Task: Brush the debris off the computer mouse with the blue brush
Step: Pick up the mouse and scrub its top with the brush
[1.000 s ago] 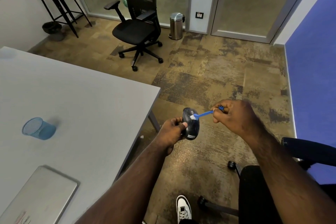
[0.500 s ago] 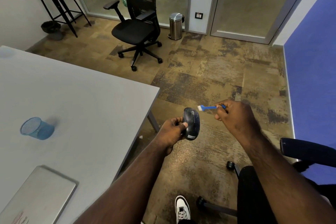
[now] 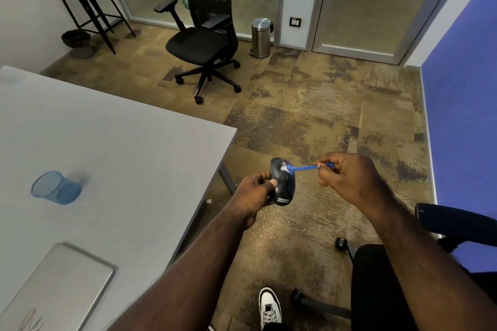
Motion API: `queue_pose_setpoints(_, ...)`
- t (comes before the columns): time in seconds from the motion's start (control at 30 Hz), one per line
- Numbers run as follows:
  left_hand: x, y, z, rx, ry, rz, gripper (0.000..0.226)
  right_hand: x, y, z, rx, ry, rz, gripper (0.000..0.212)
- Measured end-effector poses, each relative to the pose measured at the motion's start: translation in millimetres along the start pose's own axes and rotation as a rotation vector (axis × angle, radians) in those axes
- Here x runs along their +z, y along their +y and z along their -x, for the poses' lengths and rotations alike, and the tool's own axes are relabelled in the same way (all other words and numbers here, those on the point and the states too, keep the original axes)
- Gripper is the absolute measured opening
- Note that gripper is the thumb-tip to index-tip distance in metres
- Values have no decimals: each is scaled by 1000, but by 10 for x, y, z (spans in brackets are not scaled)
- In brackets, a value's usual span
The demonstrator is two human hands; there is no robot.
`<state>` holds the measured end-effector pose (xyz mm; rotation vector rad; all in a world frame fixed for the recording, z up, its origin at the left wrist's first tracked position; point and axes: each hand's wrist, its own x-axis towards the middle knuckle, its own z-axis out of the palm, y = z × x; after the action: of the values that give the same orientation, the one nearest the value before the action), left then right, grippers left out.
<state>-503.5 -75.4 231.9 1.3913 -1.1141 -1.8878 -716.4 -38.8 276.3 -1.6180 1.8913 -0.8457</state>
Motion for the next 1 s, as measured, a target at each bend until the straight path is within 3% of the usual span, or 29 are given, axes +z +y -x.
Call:
queue_pose_setpoints(0.2,-15,4,8,-12,-1,54,21,-31,0,20,-15,87,63,16)
queue_pose_setpoints(0.3,-11,27,7,-21,7,92,20,-9,-24,74,-20,-2,71,15)
queue_pose_setpoints(0.47,-30,14,5,-25,4,128,22,-80,2,46,-14,72,68,15)
queue_pose_setpoints(0.63,-25,11,-9,-2,7,131,22,-96,-25,65,-25,-35,13,13)
queue_pose_setpoints(0.87,-14,21,11,3,0,135,22,-23,-4,37,37,110,72,15)
queue_pose_setpoints(1.0,-13,33,23,20,1,117,23,18,-28,78,9,22,-103,11)
